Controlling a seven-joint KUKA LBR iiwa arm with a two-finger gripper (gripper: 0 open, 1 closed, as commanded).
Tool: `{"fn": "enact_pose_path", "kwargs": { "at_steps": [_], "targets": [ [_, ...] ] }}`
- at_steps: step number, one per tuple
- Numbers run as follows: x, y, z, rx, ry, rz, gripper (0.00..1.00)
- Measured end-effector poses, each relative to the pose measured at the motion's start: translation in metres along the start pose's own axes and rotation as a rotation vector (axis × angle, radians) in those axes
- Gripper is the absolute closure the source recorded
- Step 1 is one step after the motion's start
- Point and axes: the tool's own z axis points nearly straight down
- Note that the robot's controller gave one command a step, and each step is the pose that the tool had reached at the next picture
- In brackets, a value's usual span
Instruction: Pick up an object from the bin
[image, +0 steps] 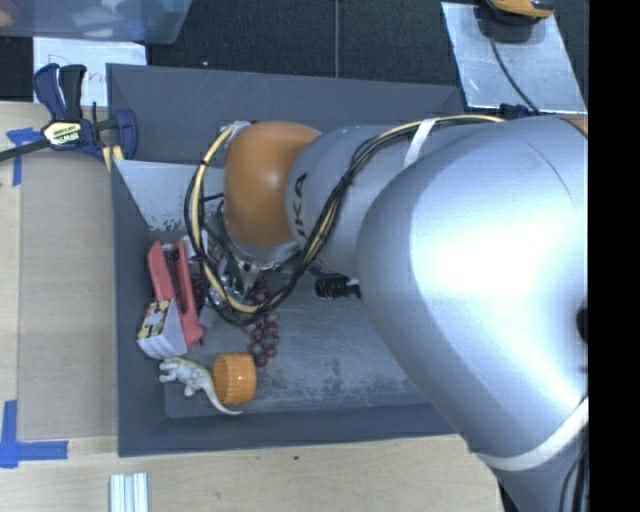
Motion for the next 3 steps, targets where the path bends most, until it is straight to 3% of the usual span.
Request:
{"fn": "enact_pose_path", "kwargs": {
  "at_steps": [1, 2, 3],
  "targets": [
    [0.009, -0.018, -0.002, -0.007, -0.008, 0.069, 1.0],
    [0.009, -0.018, -0.002, -0.007, -0.009, 0.068, 1.0],
    [0.01, -0.02, -0.031, -0.002, -0.004, 0.068, 1.0]
  ]
}}
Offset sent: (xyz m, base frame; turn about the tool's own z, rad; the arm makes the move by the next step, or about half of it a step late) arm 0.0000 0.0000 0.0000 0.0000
